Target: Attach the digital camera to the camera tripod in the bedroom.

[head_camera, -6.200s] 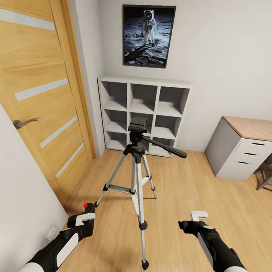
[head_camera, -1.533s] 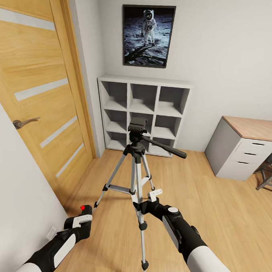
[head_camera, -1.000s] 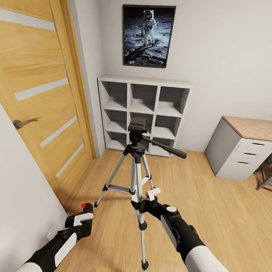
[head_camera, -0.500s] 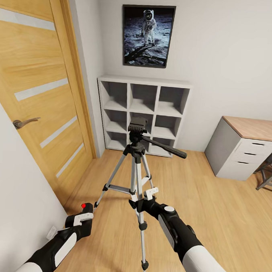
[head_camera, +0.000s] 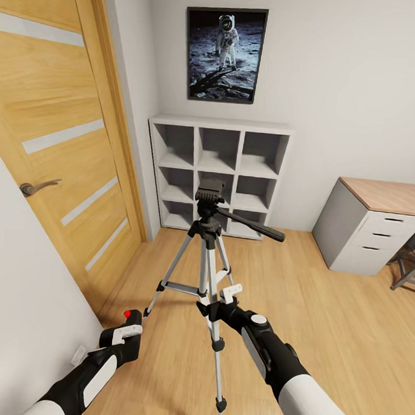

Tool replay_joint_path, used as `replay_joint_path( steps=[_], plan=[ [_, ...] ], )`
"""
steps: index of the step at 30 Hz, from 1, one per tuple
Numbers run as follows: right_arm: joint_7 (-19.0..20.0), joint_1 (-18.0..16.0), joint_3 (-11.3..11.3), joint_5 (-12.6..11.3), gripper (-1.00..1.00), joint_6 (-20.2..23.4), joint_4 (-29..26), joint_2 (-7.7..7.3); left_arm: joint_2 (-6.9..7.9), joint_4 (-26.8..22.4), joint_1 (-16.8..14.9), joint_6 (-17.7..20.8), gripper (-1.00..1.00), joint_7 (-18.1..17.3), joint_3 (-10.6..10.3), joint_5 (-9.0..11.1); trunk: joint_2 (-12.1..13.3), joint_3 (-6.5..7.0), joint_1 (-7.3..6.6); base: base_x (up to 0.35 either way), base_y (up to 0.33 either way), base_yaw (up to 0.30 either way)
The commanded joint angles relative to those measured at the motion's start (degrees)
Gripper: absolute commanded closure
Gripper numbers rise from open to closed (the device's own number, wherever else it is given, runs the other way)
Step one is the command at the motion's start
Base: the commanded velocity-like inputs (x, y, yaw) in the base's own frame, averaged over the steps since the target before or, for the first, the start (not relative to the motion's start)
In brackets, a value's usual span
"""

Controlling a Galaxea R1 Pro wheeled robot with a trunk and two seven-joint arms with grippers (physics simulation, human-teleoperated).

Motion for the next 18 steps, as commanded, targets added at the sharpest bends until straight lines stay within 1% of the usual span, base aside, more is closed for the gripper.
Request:
replay_joint_path(
  steps=[1,5,8,10,11,13,14,18],
  plan=[
    [-0.01,-0.04,0.04,-0.53,-1.0,0.43,-0.08,0.0,0.09,-0.14,-0.04,0.17,1.0,0.59,-0.47,0.57,-0.12,-0.11,0.03,0.0,0.0,0.0],
    [-1.05,-0.04,0.01,-0.53,-1.0,0.35,-0.09,0.01,0.08,-0.14,-0.04,0.17,1.0,0.59,-0.47,0.57,-0.12,-0.11,0.03,0.0,0.0,0.0],
    [-2.63,-0.04,0.05,-0.53,-1.0,0.31,-0.12,0.03,0.09,-0.14,-0.04,0.17,1.0,0.59,-0.47,0.57,-0.12,-0.11,0.03,0.0,0.0,0.0],
    [-4.69,-0.04,0.06,-0.53,-1.0,0.05,-0.15,0.05,0.09,-0.15,-0.04,0.17,1.0,0.59,-0.47,0.57,-0.12,-0.11,0.03,0.0,0.0,0.0],
    [-6.75,-0.04,0.13,-0.53,-1.0,-0.69,-0.14,0.09,0.09,-0.17,-0.04,0.17,1.0,0.59,-0.47,0.57,-0.12,-0.11,0.03,0.0,0.0,0.0],
    [-7.18,-0.04,0.16,-0.53,-1.0,-0.87,-0.12,0.14,0.09,-0.18,-0.04,0.17,1.0,0.59,-0.47,0.57,-0.12,-0.11,0.03,0.0,0.0,0.0],
    [-7.46,-0.04,0.16,-0.53,1.0,-1.01,-0.11,0.14,0.09,-0.18,-0.04,0.17,1.0,0.59,-0.47,0.57,-0.12,-0.11,0.03,0.0,0.0,0.0],
    [-7.83,-0.04,0.2,-0.53,1.0,-1.14,-0.09,0.14,0.09,-0.18,-0.04,0.17,1.0,0.59,-0.47,0.57,-0.12,-0.11,0.03,0.0,0.0,0.0]
  ],
)
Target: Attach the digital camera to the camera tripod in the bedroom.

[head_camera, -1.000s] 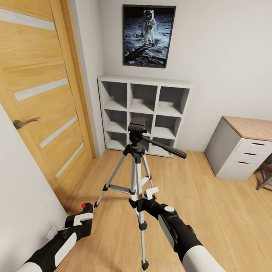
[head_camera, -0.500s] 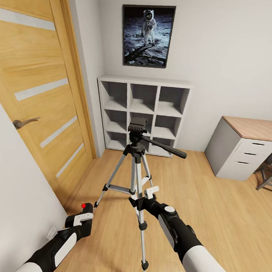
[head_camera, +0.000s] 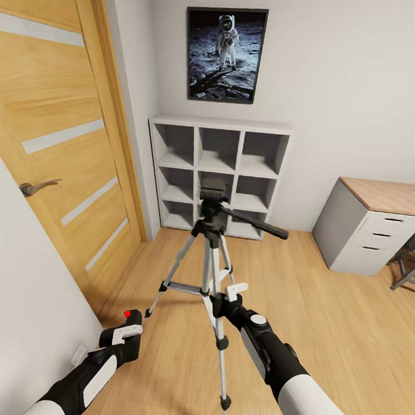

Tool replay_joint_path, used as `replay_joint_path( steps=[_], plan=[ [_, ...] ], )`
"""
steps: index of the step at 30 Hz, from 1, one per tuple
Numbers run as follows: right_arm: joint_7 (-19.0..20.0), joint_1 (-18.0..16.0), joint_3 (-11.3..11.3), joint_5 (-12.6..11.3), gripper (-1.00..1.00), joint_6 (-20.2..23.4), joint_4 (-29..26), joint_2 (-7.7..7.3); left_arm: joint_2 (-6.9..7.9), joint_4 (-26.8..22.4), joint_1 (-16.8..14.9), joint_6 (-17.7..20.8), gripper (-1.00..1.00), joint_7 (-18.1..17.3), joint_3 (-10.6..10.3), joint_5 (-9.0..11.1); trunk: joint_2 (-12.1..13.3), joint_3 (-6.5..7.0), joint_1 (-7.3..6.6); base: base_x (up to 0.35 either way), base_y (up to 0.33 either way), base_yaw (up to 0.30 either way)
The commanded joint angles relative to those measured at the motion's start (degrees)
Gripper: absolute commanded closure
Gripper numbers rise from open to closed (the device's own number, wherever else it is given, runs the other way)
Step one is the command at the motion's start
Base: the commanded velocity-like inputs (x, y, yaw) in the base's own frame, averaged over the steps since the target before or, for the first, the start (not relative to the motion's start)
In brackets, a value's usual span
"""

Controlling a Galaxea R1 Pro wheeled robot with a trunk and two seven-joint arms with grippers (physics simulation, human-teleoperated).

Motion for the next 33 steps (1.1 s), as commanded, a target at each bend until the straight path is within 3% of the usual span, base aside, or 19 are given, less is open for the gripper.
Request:
replay_joint_path(
  steps=[1,33],
  plan=[
    [0.06,-0.04,0.05,-0.79,1.0,0.36,-0.12,0.0,0.09,-0.12,-0.04,0.16,1.0,0.59,-0.47,0.57,-0.12,-0.11,0.03,0.0,0.0,0.0],
    [-0.02,-0.04,0.19,-0.08,1.0,0.22,0.43,-0.41,0.16,-0.27,-0.04,0.16,1.0,0.41,-0.56,0.98,-0.12,-0.11,0.03,0.0,0.0,0.0]
  ],
)
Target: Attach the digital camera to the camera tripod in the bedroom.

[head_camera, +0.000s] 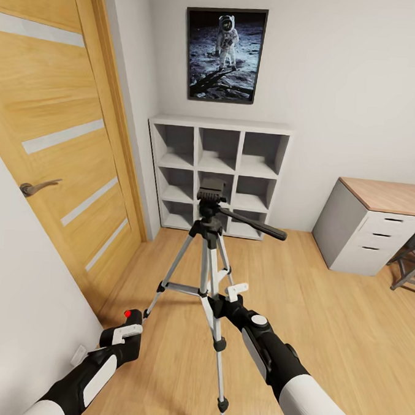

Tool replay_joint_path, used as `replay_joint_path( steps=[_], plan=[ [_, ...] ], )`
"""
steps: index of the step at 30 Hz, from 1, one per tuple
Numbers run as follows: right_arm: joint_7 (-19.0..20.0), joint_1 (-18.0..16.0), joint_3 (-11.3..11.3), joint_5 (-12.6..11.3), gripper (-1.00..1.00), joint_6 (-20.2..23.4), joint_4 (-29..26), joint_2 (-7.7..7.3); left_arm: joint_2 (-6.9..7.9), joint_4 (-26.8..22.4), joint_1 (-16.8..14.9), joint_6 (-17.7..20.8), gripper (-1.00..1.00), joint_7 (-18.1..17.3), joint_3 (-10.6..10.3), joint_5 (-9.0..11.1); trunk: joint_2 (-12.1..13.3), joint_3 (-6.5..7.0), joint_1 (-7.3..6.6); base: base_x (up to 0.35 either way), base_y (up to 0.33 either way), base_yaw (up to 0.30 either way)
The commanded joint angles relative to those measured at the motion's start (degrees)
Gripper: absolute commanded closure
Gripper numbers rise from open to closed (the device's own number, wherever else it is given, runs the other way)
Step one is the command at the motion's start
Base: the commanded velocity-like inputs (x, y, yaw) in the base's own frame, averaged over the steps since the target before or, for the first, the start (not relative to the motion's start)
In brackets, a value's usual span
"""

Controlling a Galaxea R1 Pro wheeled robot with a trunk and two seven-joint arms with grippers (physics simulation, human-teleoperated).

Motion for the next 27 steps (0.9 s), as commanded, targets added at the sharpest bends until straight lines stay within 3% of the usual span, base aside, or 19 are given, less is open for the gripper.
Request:
replay_joint_path(
  steps=[1,11,14,17,19,21,23,24,27],
  plan=[
    [0.04,-0.02,-0.19,0.17,1.0,0.34,0.32,-0.04,0.1,-0.17,-0.03,0.17,1.0,0.59,-0.46,0.59,-0.1,-0.12,0.04,0.0,0.0,0.0],
    [0.04,-0.02,-0.25,0.17,1.0,0.33,0.22,-0.22,0.05,-2.42,-0.03,0.23,1.0,0.54,-0.7,0.71,-0.1,-0.12,0.04,0.0,0.0,0.0],
    [0.04,-0.02,-0.25,0.17,1.0,0.31,0.22,-0.27,0.38,-5.72,-0.03,0.66,1.0,0.52,-0.68,0.72,-0.1,-0.12,0.04,0.0,0.0,0.0],
    [0.04,-0.02,-0.26,0.17,1.0,0.29,0.22,-0.29,1.08,-13.48,-0.05,2.61,1.0,0.65,-0.63,0.62,-0.1,-0.12,0.04,0.0,0.0,0.0],
    [0.04,-0.02,-0.26,0.17,1.0,0.29,0.25,-0.31,1.46,-20.42,-0.4,7.25,1.0,0.81,-0.59,0.57,-0.1,-0.12,0.04,0.0,0.0,0.0],
    [0.04,-0.02,-0.26,0.17,1.0,0.28,0.29,-0.32,2.23,-31.56,-4.46,21.48,1.0,1.69,0.83,0.48,-0.1,-0.12,0.04,0.0,0.0,0.0],
    [0.04,-0.02,-0.24,0.17,1.0,0.28,0.31,-0.32,2.37,-33.4,-6.75,25.19,1.0,2.24,2.59,0.51,-0.1,-0.12,0.04,0.0,0.0,0.0],
    [0.04,-0.02,-0.25,0.17,1.0,0.28,0.34,-0.32,2.47,-34.45,-9.34,27.81,1.0,2.65,4.51,0.59,-0.1,-0.12,0.04,0.0,0.0,0.0],
    [0.04,-0.02,-0.27,0.12,1.0,0.28,0.35,-0.38,2.66,-33.89,-14.99,31.18,1.0,3.05,7.33,0.79,-0.1,-0.12,0.04,0.0,0.0,0.0]
  ],
)
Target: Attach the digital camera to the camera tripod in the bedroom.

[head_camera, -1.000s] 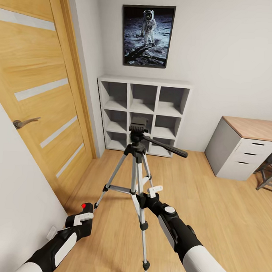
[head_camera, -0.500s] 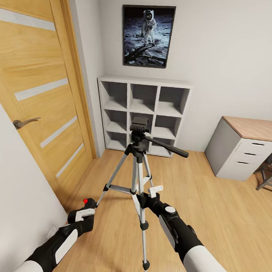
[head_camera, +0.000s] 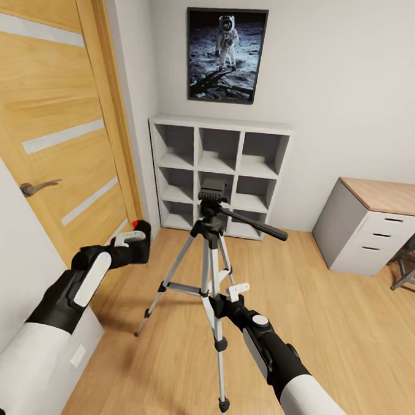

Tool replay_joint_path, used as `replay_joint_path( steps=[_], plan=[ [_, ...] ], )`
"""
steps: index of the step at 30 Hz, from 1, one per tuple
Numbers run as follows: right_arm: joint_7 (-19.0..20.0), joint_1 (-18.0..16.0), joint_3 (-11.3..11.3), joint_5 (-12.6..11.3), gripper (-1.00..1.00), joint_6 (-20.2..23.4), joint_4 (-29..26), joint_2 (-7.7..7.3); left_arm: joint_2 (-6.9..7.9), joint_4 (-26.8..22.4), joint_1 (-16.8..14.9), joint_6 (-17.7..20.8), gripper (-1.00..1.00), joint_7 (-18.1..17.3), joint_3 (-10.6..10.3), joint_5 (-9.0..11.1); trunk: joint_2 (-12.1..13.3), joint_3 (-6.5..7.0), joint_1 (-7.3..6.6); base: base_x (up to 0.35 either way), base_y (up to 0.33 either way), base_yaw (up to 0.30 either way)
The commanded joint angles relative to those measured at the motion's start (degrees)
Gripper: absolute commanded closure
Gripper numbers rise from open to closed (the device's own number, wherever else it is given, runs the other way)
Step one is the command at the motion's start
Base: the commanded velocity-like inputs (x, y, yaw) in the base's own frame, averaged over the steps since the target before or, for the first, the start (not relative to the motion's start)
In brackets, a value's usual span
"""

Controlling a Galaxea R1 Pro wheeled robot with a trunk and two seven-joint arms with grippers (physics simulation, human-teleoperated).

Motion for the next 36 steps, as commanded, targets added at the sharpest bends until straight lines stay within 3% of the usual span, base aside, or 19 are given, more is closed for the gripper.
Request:
replay_joint_path(
  steps=[1,5,6,8,9,13,14,17,19,21,25,36],
  plan=[
    [0.03,-0.02,-0.16,0.2,1.0,0.36,0.31,-0.04,0.09,0.83,-1.68,1.02,1.0,0.67,0.28,0.75,-0.09,-0.14,0.05,0.0,0.0,0.0],
    [0.03,-0.02,-0.16,0.18,1.0,0.36,0.44,-0.06,0.14,8.29,-10.89,6.15,1.0,0.86,1.38,0.73,-0.09,-0.14,0.05,0.0,0.0,0.0],
    [0.03,-0.02,-0.17,0.21,1.0,0.36,0.43,-0.06,0.15,11.99,-14.9,7.7,1.0,0.9,1.6,0.71,-0.09,-0.14,0.05,0.0,0.0,0.0],
    [0.03,-0.02,-0.18,0.22,1.0,0.36,0.42,-0.07,0.14,15.51,-18.93,8.67,1.0,0.92,1.75,0.74,-0.09,-0.14,0.05,0.0,0.0,0.0],
    [0.03,-0.02,-0.18,0.24,1.0,0.36,0.42,-0.07,0.07,18.67,-22.93,9.29,1.0,0.94,1.84,0.83,-0.09,-0.14,0.05,0.0,0.0,0.0],
    [0.03,-0.02,-0.18,0.25,1.0,0.36,0.42,-0.09,-0.49,25.17,-32.33,10.03,1.0,0.96,1.96,1.13,-0.09,-0.14,0.05,0.0,0.0,0.0],
    [0.03,-0.02,-0.19,0.25,1.0,0.36,0.41,-0.11,-1.02,27.41,-35.73,10.16,1.0,0.96,1.98,1.19,-0.09,-0.14,0.05,0.0,0.0,0.0],
    [0.03,-0.02,-0.19,0.25,1.0,0.36,0.41,-0.14,-2.87,31.16,-41.88,10.29,1.0,0.96,2.01,1.2,-0.09,-0.14,0.05,0.0,0.0,0.0],
    [0.03,-0.02,-0.16,0.26,1.0,0.36,0.43,-0.12,-6.63,33.8,-47.8,10.38,1.0,1.11,2.03,0.93,-0.09,-0.14,0.05,0.0,0.0,0.0],
    [0.03,-0.02,-0.13,0.26,1.0,0.4,0.47,-0.1,-8.62,34.09,-48.95,10.43,1.0,1.25,2.0,0.68,-0.09,-0.14,0.05,0.0,0.0,0.0],
    [0.03,-0.02,-0.11,0.26,1.0,0.43,0.44,-0.06,-10.55,34.17,-49.77,10.46,1.0,2.48,1.91,0.27,-0.09,-0.14,0.05,0.0,0.0,0.0],
    [0.03,-0.02,-0.16,0.26,1.0,0.45,0.41,-0.07,-12.52,33.58,-50.16,10.48,1.0,4.8,1.67,0.32,-0.09,-0.14,0.05,0.0,0.0,0.0]
  ],
)
